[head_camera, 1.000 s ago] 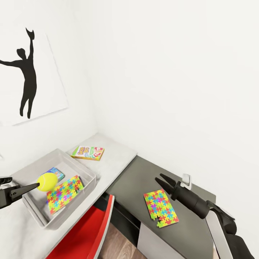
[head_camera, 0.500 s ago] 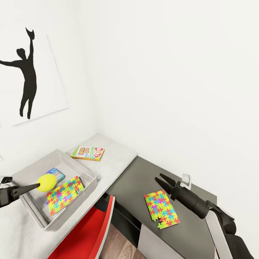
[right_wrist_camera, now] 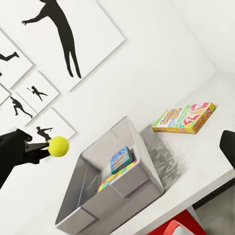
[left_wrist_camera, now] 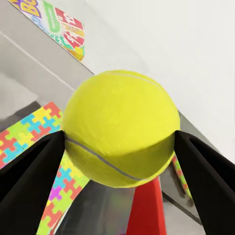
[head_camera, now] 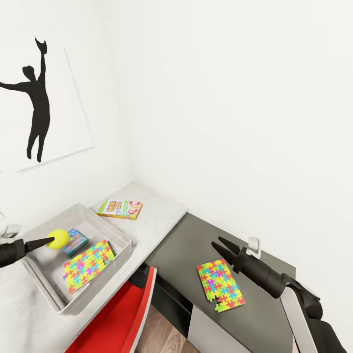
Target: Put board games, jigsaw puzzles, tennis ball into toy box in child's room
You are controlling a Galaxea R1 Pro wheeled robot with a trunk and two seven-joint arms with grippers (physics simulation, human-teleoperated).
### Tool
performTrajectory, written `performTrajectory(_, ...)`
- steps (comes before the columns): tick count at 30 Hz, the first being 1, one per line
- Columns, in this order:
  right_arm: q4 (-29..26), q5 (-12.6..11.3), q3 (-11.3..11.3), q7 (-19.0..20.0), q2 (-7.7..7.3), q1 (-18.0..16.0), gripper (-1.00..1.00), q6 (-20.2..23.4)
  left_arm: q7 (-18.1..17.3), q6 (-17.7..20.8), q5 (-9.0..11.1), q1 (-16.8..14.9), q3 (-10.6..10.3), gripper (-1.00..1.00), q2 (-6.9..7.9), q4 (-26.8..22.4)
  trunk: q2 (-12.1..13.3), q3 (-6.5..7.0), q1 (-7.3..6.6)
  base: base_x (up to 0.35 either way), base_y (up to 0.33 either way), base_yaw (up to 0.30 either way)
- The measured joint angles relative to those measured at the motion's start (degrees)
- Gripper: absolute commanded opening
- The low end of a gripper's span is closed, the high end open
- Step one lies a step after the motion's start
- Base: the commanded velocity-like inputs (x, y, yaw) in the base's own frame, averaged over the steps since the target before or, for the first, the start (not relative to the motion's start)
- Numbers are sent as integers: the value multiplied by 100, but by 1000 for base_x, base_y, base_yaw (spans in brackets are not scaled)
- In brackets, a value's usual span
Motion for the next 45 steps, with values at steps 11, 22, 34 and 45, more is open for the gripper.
performTrajectory(11,11,12,0,-7,13,0,100,0,1107,2,-35,-341,-24,-100,-3,288,0,0,0,0,0,0)
performTrajectory(22,33,19,0,-7,28,0,100,0,1995,-4,-41,-368,-54,-100,-4,302,0,0,0,0,0,0)
performTrajectory(34,36,19,33,-157,28,0,100,1,2294,-13,-61,-384,-57,-100,-9,303,0,0,0,0,0,0)
performTrajectory(45,37,18,44,-174,26,0,100,0,3106,-35,-67,-720,-87,-100,-39,390,0,0,0,0,0,0)
